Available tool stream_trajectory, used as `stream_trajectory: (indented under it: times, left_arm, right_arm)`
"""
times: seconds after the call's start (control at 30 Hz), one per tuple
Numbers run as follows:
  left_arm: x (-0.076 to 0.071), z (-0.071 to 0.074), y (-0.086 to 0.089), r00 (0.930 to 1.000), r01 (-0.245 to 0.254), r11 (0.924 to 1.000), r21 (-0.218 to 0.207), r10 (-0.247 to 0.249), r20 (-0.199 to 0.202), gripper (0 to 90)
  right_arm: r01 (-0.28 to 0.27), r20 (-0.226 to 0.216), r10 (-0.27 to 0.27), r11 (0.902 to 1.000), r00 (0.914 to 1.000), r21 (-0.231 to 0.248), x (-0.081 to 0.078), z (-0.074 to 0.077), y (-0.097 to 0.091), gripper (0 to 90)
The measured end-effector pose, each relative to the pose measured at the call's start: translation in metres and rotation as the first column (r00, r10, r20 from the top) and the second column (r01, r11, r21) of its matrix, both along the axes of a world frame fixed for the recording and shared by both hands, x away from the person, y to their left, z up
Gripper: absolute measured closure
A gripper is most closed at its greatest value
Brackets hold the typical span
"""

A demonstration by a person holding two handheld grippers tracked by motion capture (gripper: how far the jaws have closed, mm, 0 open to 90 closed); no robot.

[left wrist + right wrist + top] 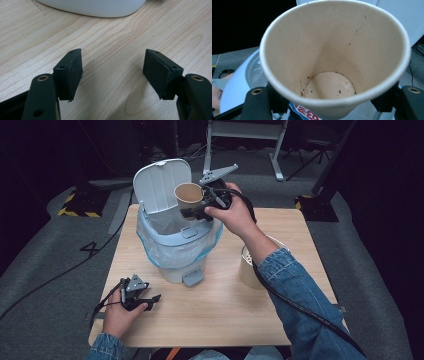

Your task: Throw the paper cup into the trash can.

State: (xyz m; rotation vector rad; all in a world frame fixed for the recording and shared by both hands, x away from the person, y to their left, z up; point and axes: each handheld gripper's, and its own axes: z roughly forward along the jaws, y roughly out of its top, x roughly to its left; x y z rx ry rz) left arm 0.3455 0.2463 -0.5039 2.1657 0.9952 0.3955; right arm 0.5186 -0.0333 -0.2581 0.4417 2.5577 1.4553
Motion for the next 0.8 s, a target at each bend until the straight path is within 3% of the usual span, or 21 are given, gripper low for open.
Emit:
stream_trajectory:
  times: [0.43, 0.57, 0.7, 0.8]
  left_arm:
    - [0.0, 0.0, 0.0, 1.0, 0.0, 1.0, 0.0, 0.0, 0.0, 32.5]
    - [0.0, 0.0, 0.0, 1.0, -0.001, 1.0, 0.0, 0.001, 0.0, 32.5]
    - [0.0, 0.0, 0.0, 1.0, -0.001, 1.0, 0.0, 0.001, 0.0, 32.5]
    - [0.0, 0.0, 0.0, 1.0, -0.001, 1.0, -0.001, 0.001, -0.001, 32.5]
  right_arm:
    - [0.0, -0.021, -0.002, 0.9927, 0.9998, -0.121, 0.001, -0.01, 0.008, 29.7]
    - [0.005, -0.046, -0.012, 0.9878, 0.9989, -0.155, 0.003, -0.014, 0.011, 17.8]
    - [-0.01, -0.02, 0.007, 0.9894, 0.9998, -0.145, 0.002, -0.015, 0.012, 16.9]
    - [-0.006, 0.011, 0.007, 0.9943, 0.9999, -0.106, 0.002, -0.014, 0.012, 15.8]
